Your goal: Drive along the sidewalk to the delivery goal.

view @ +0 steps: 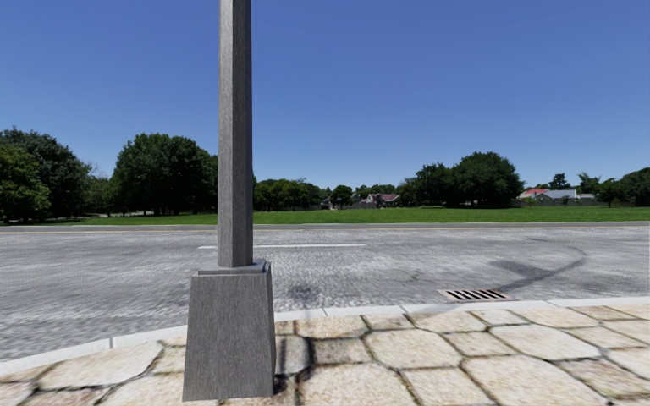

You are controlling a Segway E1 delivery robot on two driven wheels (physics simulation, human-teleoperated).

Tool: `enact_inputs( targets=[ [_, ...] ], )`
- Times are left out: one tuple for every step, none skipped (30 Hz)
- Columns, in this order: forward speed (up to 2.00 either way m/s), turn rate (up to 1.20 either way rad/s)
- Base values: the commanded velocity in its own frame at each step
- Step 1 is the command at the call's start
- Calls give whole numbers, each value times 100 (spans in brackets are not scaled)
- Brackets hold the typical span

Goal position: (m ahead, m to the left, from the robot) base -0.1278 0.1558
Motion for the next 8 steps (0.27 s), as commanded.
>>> enact_inputs(
  targets=[
    [0,0],
    [0,0],
    [0,0],
    [0,0],
    [0,0],
    [0,0],
    [0,0],
    [0,0]
  ],
)
